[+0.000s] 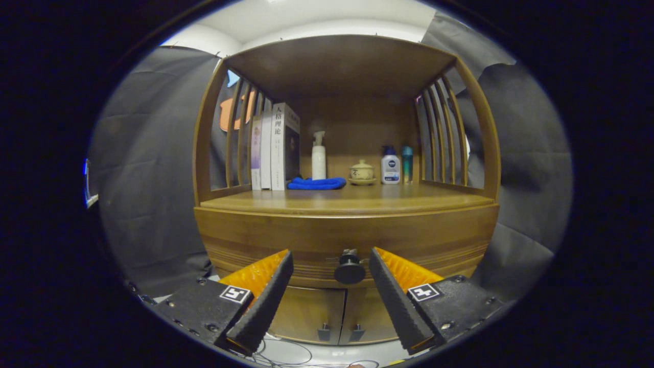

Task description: Pull open the drawer, take out the items inside it, and place them on the countertop above the cabinet.

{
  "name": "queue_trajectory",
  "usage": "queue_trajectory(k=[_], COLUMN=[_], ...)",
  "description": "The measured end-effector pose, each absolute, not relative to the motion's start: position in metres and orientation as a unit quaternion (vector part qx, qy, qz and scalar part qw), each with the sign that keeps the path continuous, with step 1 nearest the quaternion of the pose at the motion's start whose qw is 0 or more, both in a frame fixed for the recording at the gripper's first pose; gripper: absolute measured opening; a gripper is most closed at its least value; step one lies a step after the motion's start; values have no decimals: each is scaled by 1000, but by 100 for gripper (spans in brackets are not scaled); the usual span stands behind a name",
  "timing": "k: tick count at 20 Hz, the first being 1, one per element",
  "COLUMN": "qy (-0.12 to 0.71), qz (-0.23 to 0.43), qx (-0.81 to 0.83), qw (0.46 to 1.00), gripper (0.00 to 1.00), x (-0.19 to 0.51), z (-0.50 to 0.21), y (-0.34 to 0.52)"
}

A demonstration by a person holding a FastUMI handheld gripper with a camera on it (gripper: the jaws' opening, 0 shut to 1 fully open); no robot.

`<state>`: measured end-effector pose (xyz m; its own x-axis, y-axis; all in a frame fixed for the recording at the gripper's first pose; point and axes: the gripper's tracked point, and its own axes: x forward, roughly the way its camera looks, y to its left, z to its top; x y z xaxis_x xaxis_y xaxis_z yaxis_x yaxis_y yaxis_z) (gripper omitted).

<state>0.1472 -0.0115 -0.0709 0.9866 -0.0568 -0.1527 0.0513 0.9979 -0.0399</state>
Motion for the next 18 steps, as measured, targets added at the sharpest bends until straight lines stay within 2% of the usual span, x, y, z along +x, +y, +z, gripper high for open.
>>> queue_trajectory(k=[6, 15, 18], qy=[87, 112, 123], qz=[-45, -66, -65], qx=[-22, -1, 55], qw=[995, 992, 989], gripper=[89, 53, 51], x=[169, 197, 196], z=[-91, -109, -118], y=[-27, -37, -38])
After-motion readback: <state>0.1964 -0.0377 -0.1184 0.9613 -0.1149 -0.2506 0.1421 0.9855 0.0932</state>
